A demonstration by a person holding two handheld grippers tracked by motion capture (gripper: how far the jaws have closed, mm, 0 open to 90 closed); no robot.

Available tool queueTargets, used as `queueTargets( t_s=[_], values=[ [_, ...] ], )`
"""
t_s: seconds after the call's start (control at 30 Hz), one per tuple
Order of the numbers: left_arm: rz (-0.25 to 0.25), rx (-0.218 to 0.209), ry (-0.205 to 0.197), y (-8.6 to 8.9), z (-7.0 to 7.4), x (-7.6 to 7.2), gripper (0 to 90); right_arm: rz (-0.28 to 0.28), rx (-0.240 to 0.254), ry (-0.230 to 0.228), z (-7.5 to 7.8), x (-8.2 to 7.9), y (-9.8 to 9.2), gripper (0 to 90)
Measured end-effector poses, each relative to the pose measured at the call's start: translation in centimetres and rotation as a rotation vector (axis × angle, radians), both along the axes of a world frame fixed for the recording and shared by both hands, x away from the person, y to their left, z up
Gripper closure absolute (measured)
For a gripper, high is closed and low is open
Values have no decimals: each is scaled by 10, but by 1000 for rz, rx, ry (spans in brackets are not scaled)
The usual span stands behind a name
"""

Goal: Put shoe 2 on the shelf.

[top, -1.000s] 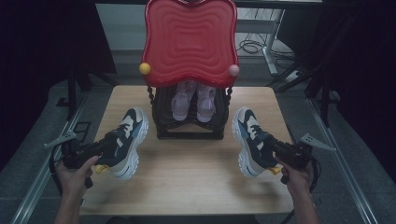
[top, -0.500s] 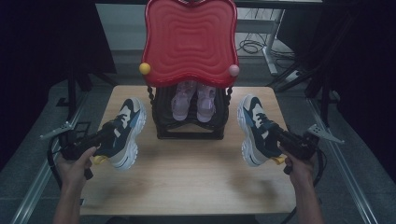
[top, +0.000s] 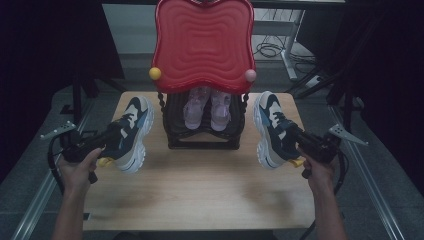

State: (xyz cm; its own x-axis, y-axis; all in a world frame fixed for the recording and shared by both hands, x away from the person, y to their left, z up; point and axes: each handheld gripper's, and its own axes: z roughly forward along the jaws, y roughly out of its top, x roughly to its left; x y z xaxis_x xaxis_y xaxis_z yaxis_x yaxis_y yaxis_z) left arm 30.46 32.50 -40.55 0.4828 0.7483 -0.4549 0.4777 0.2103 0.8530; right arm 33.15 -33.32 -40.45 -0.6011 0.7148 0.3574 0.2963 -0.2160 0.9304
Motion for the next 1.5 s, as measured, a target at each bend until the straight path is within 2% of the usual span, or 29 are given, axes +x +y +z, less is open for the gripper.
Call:
queueTargets(
  t_s=[0.4, 0.6, 1.07, 1.5],
  values=[
    [4, -16, -27, -1, 15, 9, 710, -4, 29, -13, 18, 9, 1, 729],
    [10, -29, -35, -4, 21, 15, 710, -16, 30, -23, 27, 13, 2, 730],
    [32, -46, -56, -1, 37, 28, 711, 5, 27, -43, 49, 23, 8, 730],
    [45, -55, -72, 0, 52, 37, 712, -14, 47, -50, 58, 29, 3, 730]
  ],
)
